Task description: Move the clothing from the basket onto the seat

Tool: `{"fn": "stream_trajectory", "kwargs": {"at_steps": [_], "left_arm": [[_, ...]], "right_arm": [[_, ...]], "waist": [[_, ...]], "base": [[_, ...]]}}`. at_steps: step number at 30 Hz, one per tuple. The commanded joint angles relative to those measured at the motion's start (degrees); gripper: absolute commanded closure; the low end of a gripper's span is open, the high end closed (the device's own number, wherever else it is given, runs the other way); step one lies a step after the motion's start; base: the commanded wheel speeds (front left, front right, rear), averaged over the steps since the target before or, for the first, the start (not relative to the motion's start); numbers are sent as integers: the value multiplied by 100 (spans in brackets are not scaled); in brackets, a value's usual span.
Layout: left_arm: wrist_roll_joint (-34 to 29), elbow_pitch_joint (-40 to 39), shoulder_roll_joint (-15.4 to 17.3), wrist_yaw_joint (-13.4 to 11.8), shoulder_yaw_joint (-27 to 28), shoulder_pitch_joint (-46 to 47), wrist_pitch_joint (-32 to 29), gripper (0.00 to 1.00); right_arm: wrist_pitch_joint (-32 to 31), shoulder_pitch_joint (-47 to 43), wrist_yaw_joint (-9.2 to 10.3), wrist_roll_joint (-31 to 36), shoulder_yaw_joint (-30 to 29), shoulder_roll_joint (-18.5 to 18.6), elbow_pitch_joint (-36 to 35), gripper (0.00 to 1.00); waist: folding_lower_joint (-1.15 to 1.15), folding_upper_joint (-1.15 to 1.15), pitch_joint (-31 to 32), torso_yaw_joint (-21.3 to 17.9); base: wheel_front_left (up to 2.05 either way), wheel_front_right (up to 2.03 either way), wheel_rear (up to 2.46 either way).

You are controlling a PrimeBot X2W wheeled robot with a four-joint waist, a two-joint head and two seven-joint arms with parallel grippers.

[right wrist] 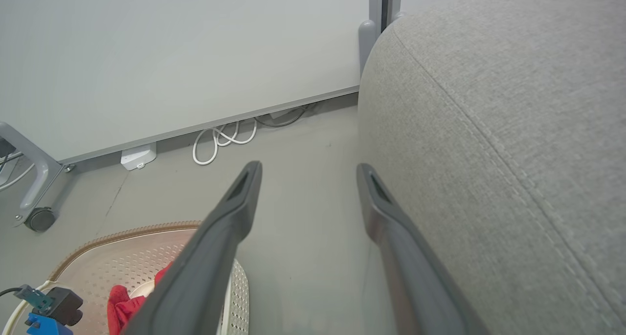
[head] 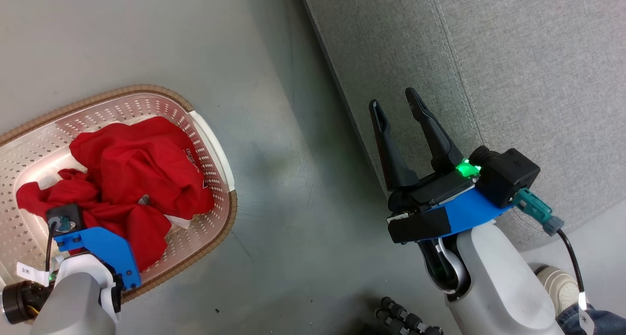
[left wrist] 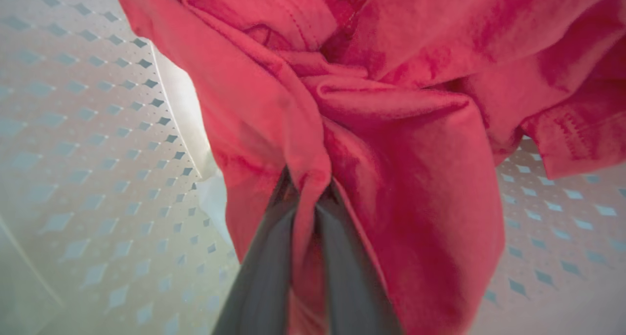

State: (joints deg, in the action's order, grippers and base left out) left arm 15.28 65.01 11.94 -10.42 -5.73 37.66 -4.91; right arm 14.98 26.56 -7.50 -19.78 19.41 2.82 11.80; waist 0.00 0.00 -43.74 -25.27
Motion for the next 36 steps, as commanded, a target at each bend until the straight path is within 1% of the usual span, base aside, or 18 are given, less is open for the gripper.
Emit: {"fn": "stream_trajectory", "kwargs": {"at_steps": [1, 11, 17, 22, 26, 29, 34, 36], "left_arm": [[22, 27, 45, 15, 0, 85, -9, 100], [77, 42, -44, 47, -112, 118, -7, 100], [16, 93, -173, 204, -291, 86, 41, 100], [30, 168, -419, 404, -424, 153, 131, 100], [36, 270, -641, 614, -561, 156, 235, 100], [79, 378, -816, 859, -725, 101, 324, 100], [53, 466, -893, 1189, -1111, -78, 358, 100], [174, 333, -900, 1395, -1356, -156, 341, 100]], "right_arm": [[27, 76, 2, -45, -6, 12, -10, 0], [27, 105, 2, 45, -47, 12, 29, 0], [27, 48, 2, 223, -94, 12, 177, 0], [17, -105, 3, 632, -191, 14, 490, 0], [8, -226, 3, 1001, -298, 14, 827, 0], [-99, -387, 2, 1227, -404, 15, 1070, 0], [-269, -783, 3, 1351, -535, 16, 1191, 0], [-330, -930, 3, 1396, -591, 15, 1189, 0]], "waist": [[0, 0, 2, 0], [0, 0, 39, 92], [0, 0, 368, 296], [0, 0, 928, 604], [0, 0, 1514, 926], [0, 0, 2120, 1244], [0, 0, 2897, 1607], [0, 0, 3175, 1729]], "base": [[0, 0, 0], [0, 0, 0], [0, 0, 0], [0, 0, 0], [0, 0, 0], [0, 0, 0], [0, 0, 0], [0, 0, 0]]}}
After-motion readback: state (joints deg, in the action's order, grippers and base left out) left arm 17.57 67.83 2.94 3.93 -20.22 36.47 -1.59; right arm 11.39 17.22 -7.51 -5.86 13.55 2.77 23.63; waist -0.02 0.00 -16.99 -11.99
